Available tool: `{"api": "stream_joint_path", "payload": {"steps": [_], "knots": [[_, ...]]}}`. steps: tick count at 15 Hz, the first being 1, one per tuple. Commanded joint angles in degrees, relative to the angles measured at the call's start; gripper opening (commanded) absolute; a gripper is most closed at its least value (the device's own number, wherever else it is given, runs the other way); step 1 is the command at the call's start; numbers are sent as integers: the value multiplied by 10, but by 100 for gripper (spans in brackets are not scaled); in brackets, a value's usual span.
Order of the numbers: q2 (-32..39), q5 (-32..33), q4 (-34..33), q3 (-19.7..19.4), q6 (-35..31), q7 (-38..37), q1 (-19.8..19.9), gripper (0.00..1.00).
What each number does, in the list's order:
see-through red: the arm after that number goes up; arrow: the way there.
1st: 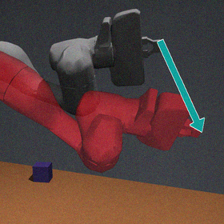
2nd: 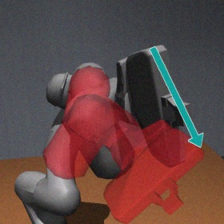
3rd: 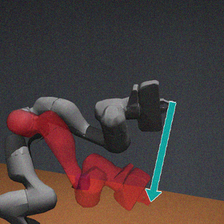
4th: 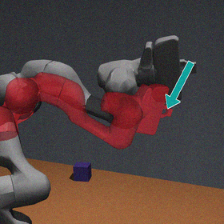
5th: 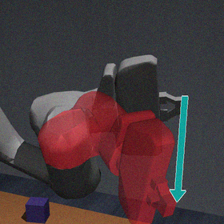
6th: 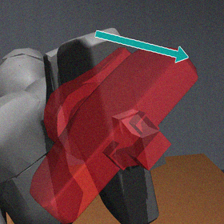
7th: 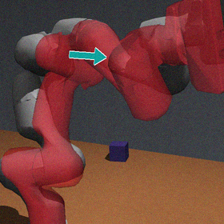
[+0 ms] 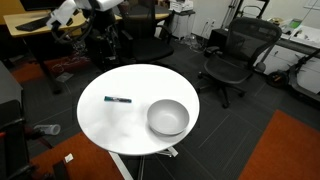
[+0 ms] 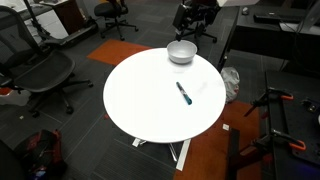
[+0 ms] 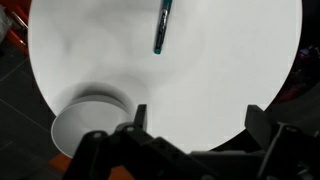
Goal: Pick up the pen from the grey bowl and put it on the table.
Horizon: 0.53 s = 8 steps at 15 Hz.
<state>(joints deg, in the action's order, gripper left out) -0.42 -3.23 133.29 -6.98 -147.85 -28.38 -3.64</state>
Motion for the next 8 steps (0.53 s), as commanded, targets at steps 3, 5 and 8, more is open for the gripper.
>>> {"api": "stream_joint_path", "payload": {"steps": [3, 5, 8], "knots": [[-40, -4, 7, 30, 40, 9, 30, 100], [-52, -5, 11, 32, 48, 14, 32, 100], [-53, -5, 14, 33, 48, 14, 32, 100]]}}
